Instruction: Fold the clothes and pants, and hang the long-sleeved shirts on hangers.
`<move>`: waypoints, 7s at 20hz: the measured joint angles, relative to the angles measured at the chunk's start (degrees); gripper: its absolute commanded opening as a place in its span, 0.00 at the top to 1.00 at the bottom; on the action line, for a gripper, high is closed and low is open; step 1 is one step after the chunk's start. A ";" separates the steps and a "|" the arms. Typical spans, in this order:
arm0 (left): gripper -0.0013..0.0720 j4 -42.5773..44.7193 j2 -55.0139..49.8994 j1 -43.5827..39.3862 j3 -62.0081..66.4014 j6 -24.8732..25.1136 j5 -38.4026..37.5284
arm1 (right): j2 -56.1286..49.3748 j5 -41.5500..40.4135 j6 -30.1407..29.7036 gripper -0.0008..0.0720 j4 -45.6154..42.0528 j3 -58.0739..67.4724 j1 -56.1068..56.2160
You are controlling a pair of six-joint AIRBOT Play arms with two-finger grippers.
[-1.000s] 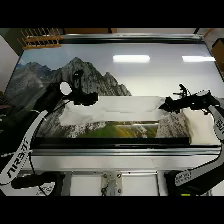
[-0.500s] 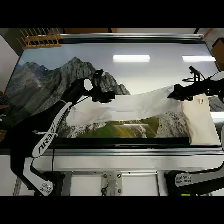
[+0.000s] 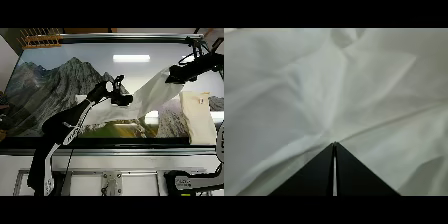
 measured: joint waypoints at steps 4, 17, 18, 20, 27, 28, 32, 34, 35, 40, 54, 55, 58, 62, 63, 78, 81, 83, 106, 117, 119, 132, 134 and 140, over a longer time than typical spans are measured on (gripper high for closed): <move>0.98 -0.68 -3.08 -0.85 3.80 0.15 -2.03 | 0.09 0.68 0.98 0.97 -0.98 3.45 5.60; 0.98 -1.05 2.03 7.41 5.18 0.15 -4.37 | -0.50 -3.67 6.78 0.97 -1.03 5.64 18.05; 0.98 -1.01 3.30 9.57 5.16 0.15 -5.07 | -0.87 -4.55 7.50 0.97 -0.92 5.66 19.32; 0.98 -0.90 5.57 13.35 5.16 0.52 -6.25 | -2.14 -6.82 8.96 0.97 0.28 5.68 22.32; 0.98 -0.92 13.97 27.21 5.16 3.06 -12.20 | -11.21 -18.21 12.76 0.97 6.16 5.68 33.68; 0.98 -0.92 15.13 29.05 5.16 3.54 -13.11 | -13.05 -20.46 13.40 0.97 6.69 5.68 35.45; 0.98 -0.94 18.80 35.08 5.16 4.72 -16.17 | -20.33 -29.24 14.45 0.82 9.03 5.66 41.48; 0.98 -0.96 20.09 37.18 5.18 4.98 -17.42 | -23.50 -33.62 13.99 0.19 11.21 5.66 44.00; 0.98 -0.96 20.61 37.97 5.18 5.01 -17.77 | -24.92 -35.60 12.79 0.07 12.74 5.66 45.18; 0.98 -0.57 23.04 39.63 5.18 5.46 -18.82 | -26.56 -40.65 3.80 0.27 21.31 5.62 46.99; 0.98 6.71 39.67 30.21 -26.34 8.26 -8.11 | -6.16 -32.76 -1.64 0.00 13.44 -32.89 11.96; 0.98 6.71 40.28 29.27 -28.00 8.41 -7.15 | -7.37 -32.79 -3.10 0.00 15.58 -34.25 10.64; 0.98 6.95 41.05 27.21 -30.47 8.59 -5.40 | -11.17 -33.05 -8.79 0.00 24.48 -36.04 10.08; 0.98 6.43 41.40 25.97 -31.56 8.63 -3.61 | -15.19 -35.21 -14.69 0.02 34.97 -35.39 14.62; 0.98 6.21 41.44 25.81 -31.65 8.63 -3.19 | -15.91 -35.93 -15.45 0.04 36.20 -34.77 16.09; 0.98 5.95 41.55 25.53 -31.91 8.70 -2.93 | -2.73 -32.50 -2.86 0.97 13.94 -19.47 -1.77; 0.98 5.97 41.55 25.53 -31.91 8.70 -2.95 | 1.49 -32.28 1.46 0.97 11.17 -18.56 -13.92; 0.98 5.97 41.55 25.53 -31.91 8.70 -3.06 | 3.23 -32.04 3.04 0.97 10.27 -18.34 -20.46; 0.98 5.97 41.55 25.53 -31.91 8.81 -3.34 | 19.50 -14.23 14.23 0.96 -20.68 -34.73 -34.07; 0.98 6.03 41.55 25.53 -31.91 8.61 -4.07 | 22.03 -16.00 13.25 0.00 -22.93 -41.38 -33.66; 0.98 6.03 41.55 25.53 -31.91 8.63 -4.15 | 24.90 -18.88 11.06 0.00 -18.36 -41.44 -32.00; 0.98 6.01 41.55 25.57 -31.91 8.81 -4.13 | 32.96 -24.65 -4.44 0.96 2.80 -41.53 1.55; 0.98 5.99 41.55 25.57 -31.91 8.81 -4.11 | 32.96 -24.26 -5.07 0.96 3.39 -41.53 3.34; 0.98 5.99 41.55 25.57 -31.91 8.76 -4.11 | 32.98 -23.91 -5.68 0.96 4.04 -41.53 4.87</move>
